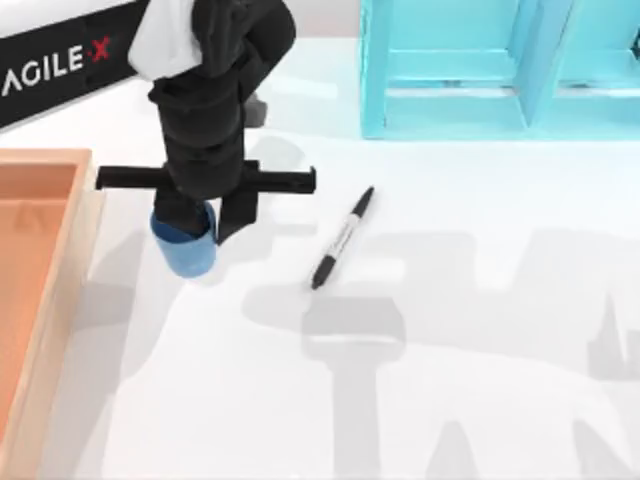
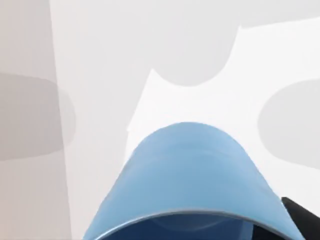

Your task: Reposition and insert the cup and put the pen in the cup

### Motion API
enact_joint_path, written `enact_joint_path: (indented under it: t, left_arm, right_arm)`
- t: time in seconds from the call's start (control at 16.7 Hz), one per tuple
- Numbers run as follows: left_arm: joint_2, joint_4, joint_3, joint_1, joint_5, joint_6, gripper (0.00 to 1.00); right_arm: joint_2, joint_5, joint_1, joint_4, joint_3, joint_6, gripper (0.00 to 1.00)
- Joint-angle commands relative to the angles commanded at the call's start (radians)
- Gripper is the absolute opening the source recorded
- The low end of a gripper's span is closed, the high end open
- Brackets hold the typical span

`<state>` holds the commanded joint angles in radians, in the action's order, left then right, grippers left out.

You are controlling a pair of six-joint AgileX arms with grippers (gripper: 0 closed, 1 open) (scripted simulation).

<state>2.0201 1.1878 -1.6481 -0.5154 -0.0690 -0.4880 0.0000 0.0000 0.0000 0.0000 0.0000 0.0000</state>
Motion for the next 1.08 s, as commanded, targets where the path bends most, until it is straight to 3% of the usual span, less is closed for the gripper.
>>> enact_joint_path:
  t: [0.84,1.08]
  left_arm:
    - [0.026,-0.168,0.141,0.021,0.000,0.021,0.00]
    - [0.026,-0.168,0.141,0.021,0.000,0.021,0.30]
  right_arm:
    - [0.000,0.000,0.000,0.000,0.000,0.000,1.00]
    - [0.000,0.000,0.000,0.000,0.000,0.000,1.00]
